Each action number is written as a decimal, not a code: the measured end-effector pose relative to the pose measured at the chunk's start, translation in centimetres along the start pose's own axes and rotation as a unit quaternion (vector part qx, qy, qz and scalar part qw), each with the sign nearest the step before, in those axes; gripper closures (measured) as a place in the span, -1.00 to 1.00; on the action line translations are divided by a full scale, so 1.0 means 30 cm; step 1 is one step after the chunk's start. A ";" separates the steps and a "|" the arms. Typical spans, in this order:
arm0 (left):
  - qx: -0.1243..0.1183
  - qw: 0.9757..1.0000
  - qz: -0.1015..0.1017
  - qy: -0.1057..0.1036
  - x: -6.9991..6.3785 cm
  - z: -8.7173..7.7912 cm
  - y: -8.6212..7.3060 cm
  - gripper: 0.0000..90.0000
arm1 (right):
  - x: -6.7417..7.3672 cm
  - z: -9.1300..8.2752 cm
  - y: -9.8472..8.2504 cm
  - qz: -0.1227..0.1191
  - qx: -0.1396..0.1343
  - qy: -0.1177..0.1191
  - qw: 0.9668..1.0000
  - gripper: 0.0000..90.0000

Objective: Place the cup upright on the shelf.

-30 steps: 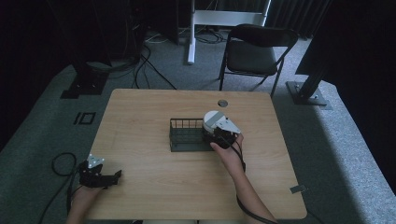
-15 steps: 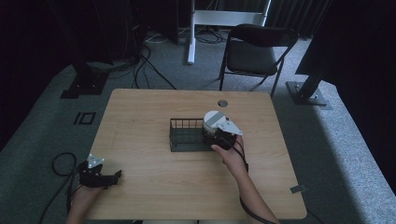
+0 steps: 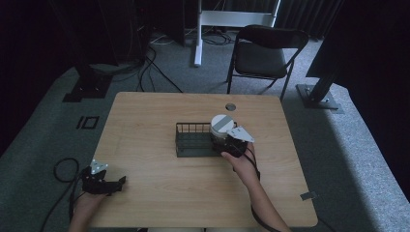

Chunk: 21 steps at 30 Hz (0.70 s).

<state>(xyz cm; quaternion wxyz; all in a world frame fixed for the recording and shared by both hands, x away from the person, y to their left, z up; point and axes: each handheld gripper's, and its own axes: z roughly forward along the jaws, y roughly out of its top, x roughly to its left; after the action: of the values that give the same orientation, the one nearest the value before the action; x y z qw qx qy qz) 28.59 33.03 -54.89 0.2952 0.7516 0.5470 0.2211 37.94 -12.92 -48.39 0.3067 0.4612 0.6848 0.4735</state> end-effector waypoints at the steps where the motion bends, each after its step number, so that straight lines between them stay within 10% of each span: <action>1: 0.000 1.000 0.000 0.000 0.000 0.000 0.000 -1.00 | -0.001 -0.002 -0.003 -0.003 0.001 0.000 1.000 -0.73; 21: 0.000 1.000 0.000 0.000 0.000 0.000 0.000 -1.00 | -0.048 -0.100 -0.038 -0.002 -0.010 0.003 1.000 -0.73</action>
<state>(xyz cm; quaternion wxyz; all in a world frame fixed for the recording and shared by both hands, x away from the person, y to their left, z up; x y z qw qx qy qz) 28.59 33.02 -54.89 0.2951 0.7516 0.5469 0.2211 35.55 -15.49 -48.39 0.3097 0.4555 0.6818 0.4814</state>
